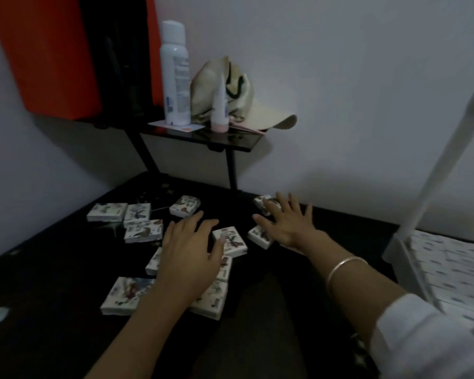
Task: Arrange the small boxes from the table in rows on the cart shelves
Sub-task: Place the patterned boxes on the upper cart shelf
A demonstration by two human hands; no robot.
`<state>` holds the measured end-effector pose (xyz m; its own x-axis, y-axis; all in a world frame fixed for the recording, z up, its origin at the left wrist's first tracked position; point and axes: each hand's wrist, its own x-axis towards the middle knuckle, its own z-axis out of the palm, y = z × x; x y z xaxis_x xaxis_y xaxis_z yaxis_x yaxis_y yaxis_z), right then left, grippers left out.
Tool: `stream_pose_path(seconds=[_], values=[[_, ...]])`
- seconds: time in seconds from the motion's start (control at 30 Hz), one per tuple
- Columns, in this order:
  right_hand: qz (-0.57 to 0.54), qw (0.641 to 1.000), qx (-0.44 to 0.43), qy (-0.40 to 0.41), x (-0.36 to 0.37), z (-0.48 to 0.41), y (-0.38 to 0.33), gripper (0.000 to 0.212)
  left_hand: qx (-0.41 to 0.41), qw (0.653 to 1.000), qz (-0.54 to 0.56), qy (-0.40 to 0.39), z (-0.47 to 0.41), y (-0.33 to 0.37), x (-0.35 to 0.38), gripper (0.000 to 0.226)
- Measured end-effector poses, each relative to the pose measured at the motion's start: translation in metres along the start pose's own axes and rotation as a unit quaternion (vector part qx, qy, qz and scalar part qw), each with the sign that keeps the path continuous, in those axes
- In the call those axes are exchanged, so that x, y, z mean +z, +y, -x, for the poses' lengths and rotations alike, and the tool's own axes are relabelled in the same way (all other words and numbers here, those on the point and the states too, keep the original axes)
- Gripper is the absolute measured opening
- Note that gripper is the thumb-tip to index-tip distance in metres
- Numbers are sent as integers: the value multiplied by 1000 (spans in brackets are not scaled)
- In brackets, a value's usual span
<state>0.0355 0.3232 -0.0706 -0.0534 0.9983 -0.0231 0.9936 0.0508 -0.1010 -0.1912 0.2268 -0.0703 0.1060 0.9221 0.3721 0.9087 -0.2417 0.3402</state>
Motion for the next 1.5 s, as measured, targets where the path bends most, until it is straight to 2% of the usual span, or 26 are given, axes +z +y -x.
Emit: stream_pose_path(seconds=[0.1,0.17,0.23,0.33,0.43,0.5,0.57,0.63,0.7,0.77,0.93,1.17,1.27,1.4,1.5], values=[[-23,999,-9,-31,5,-8,0,75,-17,996,-65,56,-23,-48,-23,61],[-26,998,-39,-28,8,-7,-5,74,-70,988,-114,71,-40,-95,-36,65],[-25,996,-84,-12,10,3,-8,72,-108,983,-134,63,-58,-139,-41,67],[-123,981,-150,6,10,14,-14,62,-168,979,-119,14,-77,-191,-33,61],[-142,955,-196,170,-1,8,-31,52,-181,981,-55,-28,-81,-205,-12,73],[-141,939,-220,224,-9,-6,-51,39,-150,987,-51,-11,-82,-204,2,75],[-130,936,-280,170,-9,-23,-75,39,-121,991,-50,6,-85,-209,11,82],[-75,946,-308,75,1,-42,-98,54,-96,994,-59,17,-87,-214,17,90],[-26,957,-288,-5,13,-58,-112,62,-78,995,-49,31,-88,-212,16,87],[-8,959,-280,-52,20,-66,-117,64,-78,997,-16,19,-87,-203,13,78],[-25,960,-271,-69,18,-55,-113,62,-67,996,1,-57,-86,-177,14,70],[-70,968,-239,-29,20,-4,-92,58,-79,991,92,-54,-62,-119,14,62],[-91,971,-222,11,23,28,-77,53,-70,989,109,-68,-45,-94,9,62],[-116,972,-193,63,24,77,-57,45,-63,981,172,-59,-19,-61,7,51],[-149,967,-174,113,26,109,-40,36,-45,980,176,-83,-2,-36,9,56]])
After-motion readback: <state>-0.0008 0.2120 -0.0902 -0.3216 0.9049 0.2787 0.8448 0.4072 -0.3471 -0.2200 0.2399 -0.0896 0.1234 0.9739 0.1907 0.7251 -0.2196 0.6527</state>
